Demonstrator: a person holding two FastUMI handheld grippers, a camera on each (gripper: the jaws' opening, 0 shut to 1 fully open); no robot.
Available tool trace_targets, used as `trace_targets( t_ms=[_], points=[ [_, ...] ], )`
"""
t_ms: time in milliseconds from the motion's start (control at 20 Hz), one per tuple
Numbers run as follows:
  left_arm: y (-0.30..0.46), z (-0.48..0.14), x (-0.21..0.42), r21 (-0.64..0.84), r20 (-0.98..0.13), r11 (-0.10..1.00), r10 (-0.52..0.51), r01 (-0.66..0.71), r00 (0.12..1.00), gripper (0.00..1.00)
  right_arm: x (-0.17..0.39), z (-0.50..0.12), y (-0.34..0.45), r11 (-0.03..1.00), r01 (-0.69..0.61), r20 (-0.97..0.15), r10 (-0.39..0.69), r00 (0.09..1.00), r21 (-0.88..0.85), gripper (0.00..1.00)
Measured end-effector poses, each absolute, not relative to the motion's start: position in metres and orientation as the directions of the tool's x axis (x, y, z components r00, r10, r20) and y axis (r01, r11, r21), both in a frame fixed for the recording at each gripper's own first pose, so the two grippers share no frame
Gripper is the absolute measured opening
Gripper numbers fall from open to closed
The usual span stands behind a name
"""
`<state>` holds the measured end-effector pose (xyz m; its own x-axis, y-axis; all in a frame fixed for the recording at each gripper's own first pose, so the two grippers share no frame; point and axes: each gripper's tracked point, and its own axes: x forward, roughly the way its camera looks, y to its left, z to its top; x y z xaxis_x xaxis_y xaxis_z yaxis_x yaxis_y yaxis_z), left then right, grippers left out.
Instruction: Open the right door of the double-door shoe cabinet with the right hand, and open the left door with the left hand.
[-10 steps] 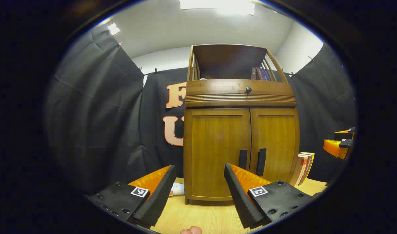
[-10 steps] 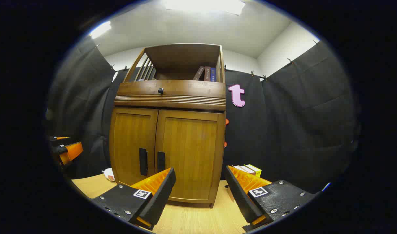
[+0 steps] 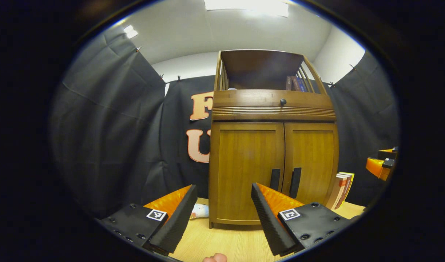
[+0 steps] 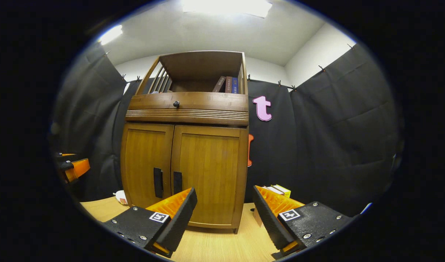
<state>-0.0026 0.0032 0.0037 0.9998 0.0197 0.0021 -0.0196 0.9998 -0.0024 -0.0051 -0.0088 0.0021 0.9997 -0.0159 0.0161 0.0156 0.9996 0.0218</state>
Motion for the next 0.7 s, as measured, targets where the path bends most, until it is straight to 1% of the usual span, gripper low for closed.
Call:
trace_targets(
  t_ms=[50, 150, 200, 350, 400, 450, 600, 650, 700],
  points=[
    [0.002, 0.004, -0.002, 0.003, 0.006, 1.0, 0.017, -0.017, 1.0, 0.98, -0.005, 0.001, -0.009, 1.0, 0.017, 0.014, -0.017, 1.0, 0.022, 0.94],
    [-0.001, 0.006, -0.003, 0.009, 0.013, 1.0, 0.011, -0.011, 1.0, 0.97, -0.005, -0.002, -0.011, 1.0, 0.018, 0.014, -0.019, 1.0, 0.022, 0.94],
    [-0.002, 0.006, -0.004, 0.009, 0.015, 1.0, 0.008, -0.008, 1.0, 0.97, -0.005, -0.002, -0.011, 1.0, 0.019, 0.012, -0.019, 1.0, 0.021, 0.98],
    [-0.006, 0.007, -0.005, 0.016, 0.017, 1.0, -0.001, 0.0, 1.0, 0.96, -0.005, -0.004, -0.008, 1.0, 0.013, 0.008, -0.013, 1.0, 0.028, 0.98],
    [-0.006, 0.009, -0.005, 0.021, 0.021, 1.0, -0.002, 0.002, 1.0, 0.98, -0.004, -0.004, -0.006, 0.999, 0.011, 0.006, -0.011, 1.0, 0.032, 0.98],
    [-0.007, 0.011, -0.005, 0.024, 0.025, 1.0, -0.003, 0.002, 1.0, 0.97, -0.004, -0.004, -0.005, 0.999, 0.009, 0.007, -0.01, 1.0, 0.034, 0.94],
    [-0.009, 0.011, -0.004, 0.033, 0.032, 0.999, -0.005, 0.004, 0.999, 0.97, -0.003, -0.008, -0.001, 0.999, 0.001, -0.003, -0.001, 1.0, 0.042, 0.94],
    [-0.009, 0.012, -0.005, 0.037, 0.035, 0.999, -0.005, 0.004, 0.999, 0.98, -0.003, -0.009, 0.001, 0.999, -0.003, -0.007, 0.003, 1.0, 0.043, 0.98],
    [-0.009, 0.012, -0.005, 0.041, 0.037, 0.999, -0.007, 0.006, 0.999, 0.98, -0.002, -0.009, 0.004, 0.999, -0.007, -0.007, 0.007, 1.0, 0.044, 0.94]
  ],
)
